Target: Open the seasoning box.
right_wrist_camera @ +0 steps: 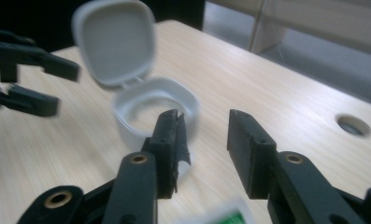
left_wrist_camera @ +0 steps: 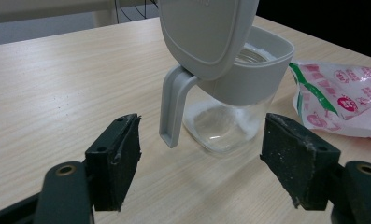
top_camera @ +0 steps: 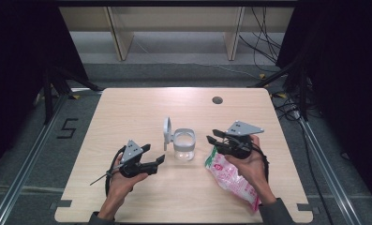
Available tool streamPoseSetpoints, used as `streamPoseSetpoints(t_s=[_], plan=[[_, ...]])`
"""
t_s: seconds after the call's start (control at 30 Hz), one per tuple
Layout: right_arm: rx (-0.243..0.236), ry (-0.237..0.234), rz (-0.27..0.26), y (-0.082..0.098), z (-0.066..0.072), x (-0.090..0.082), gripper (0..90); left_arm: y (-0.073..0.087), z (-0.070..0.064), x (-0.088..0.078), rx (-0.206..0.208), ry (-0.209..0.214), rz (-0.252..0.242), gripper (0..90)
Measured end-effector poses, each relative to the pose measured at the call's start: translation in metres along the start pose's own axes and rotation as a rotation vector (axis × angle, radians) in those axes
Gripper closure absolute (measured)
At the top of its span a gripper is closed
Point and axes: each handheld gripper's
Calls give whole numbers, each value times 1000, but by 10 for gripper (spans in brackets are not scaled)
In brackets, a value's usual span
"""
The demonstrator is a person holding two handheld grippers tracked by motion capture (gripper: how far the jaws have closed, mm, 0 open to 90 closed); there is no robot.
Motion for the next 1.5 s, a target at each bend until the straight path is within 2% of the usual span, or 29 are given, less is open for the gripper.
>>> streamPoseSetpoints(t_s=[0.03,0.13,0.17,0.2,0.27,0.3,0.33,0.37,0.4,0.43,0.57,0.6,0.63,0.73,0.83,0.9,0.93,0.97,1.0,1.07,1.1,1.13,1.2,1.23,1.3,1.33,1.4,1.43,1.5], plan=[[57,-2,38,7,-9,-5,598,-1,-1,1,-5,10,-9,276],[99,5,76,20,-19,-9,567,0,-1,0,19,12,-4,276],[87,9,92,24,-23,-10,558,0,-2,1,11,10,-5,276],[114,13,101,28,-24,-10,556,0,-1,1,14,2,5,276],[104,-9,132,36,-30,-10,541,1,-1,2,10,-2,9,276],[107,0,156,40,-31,-10,536,2,-1,2,6,-3,12,276],[131,4,171,43,-30,-10,527,2,0,3,7,6,8,276],[131,4,171,43,-30,-10,527,2,0,3,7,6,8,276],[102,22,202,49,-34,-9,516,1,-1,2,9,-1,10,276],[104,28,201,52,-35,-8,515,1,0,3,9,1,9,276],[99,12,233,59,-37,-6,517,3,0,3,6,-8,20,276],[108,-6,266,59,-36,-7,530,3,0,3,3,-8,17,276],[109,-10,264,61,-35,-5,547,2,1,3,17,-8,18,276],[121,-41,283,64,-36,-2,560,3,1,4,0,-6,19,276],[92,-48,311,67,-35,2,551,3,1,5,-3,-9,20,277],[110,-42,298,70,-32,7,551,4,0,5,0,-16,22,276],[131,-54,330,69,-32,6,551,4,0,5,1,-16,23,276],[131,-54,326,70,-33,8,559,4,0,5,3,-15,25,276],[130,-54,311,71,-33,9,576,4,1,6,3,-11,24,276],[161,-73,325,72,-35,7,601,5,0,6,3,-15,27,274],[170,-71,299,74,-36,9,616,5,-1,6,3,-16,29,274],[163,-67,323,74,-36,8,637,5,0,6,1,-9,24,274],[160,-77,329,75,-36,8,665,4,-1,6,6,-15,23,277],[150,-61,295,78,-36,11,676,5,-1,6,6,-18,25,278],[155,-74,345,76,-37,8,735,5,-1,6,3,-13,23,276],[155,-74,345,76,-37,8,735,5,-1,6,3,-13,23,276],[140,-73,335,77,-38,8,813,5,-1,6,5,-16,25,276],[155,-67,309,78,-38,9,830,5,-1,6,7,-19,30,276],[157,-78,330,78,-39,7,867,5,-2,6,6,-18,28,276]])
Point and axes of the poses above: each handheld gripper's, and its own axes: x roughly forward along the jaws, y roughly out of its underside, z roughly to its left, and after that the axes turned 4 degrees about -x, right-handed
